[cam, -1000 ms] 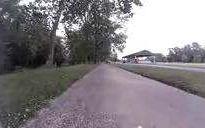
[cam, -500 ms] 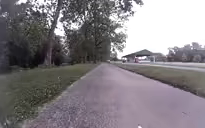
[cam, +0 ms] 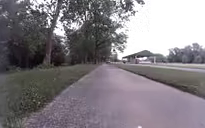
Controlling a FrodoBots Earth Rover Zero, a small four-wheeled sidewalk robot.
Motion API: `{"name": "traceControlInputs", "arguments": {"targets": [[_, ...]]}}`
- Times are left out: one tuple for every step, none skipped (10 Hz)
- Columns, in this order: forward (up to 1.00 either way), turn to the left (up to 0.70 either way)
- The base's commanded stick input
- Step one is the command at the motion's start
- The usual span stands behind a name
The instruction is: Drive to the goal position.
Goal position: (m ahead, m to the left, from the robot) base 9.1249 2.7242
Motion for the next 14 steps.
{"name": "traceControlInputs", "arguments": {"targets": [[0.7, 0.0], [0.7, 0.0], [0.7, 0.0], [0.7, 0.0], [0.7, 0.0], [0.7, 0.0], [0.7, 0.0], [0.7, 0.0], [0.7, 0.0], [0.7, 0.0], [0.7, 0.0], [0.7, 0.0], [0.7, 0.0], [0.7, 0.0]]}}
